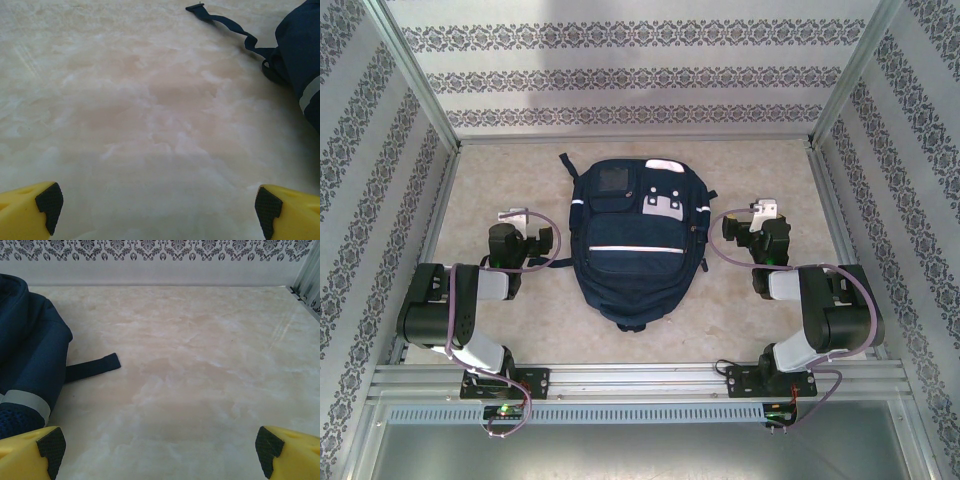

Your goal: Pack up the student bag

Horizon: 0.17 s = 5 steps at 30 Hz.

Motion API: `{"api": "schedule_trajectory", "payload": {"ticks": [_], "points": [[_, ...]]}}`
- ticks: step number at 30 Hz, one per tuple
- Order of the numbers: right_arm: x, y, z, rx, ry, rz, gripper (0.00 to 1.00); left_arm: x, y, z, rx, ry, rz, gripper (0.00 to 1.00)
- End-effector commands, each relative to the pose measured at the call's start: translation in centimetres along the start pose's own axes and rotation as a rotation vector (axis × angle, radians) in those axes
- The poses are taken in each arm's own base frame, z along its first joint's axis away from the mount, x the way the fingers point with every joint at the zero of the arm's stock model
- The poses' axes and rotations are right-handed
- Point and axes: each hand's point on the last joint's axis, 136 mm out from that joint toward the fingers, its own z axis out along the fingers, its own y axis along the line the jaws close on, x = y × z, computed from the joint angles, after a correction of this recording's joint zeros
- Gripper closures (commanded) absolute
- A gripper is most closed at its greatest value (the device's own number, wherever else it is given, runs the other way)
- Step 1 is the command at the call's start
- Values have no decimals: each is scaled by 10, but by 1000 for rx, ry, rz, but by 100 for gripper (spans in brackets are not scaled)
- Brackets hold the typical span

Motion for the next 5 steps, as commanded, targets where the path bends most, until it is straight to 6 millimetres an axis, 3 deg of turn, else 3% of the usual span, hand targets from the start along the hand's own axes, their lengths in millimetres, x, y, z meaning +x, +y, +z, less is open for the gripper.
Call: {"api": "schedule_trajectory", "payload": {"ticks": [1, 5], "points": [[-5, -3, -2, 7, -17, -1, 2, -17, -4, 2, 7, -54, 24, 1], [-5, -3, -2, 7, -18, -1, 2, -17, -4, 1, 7, -55, 24, 1]]}}
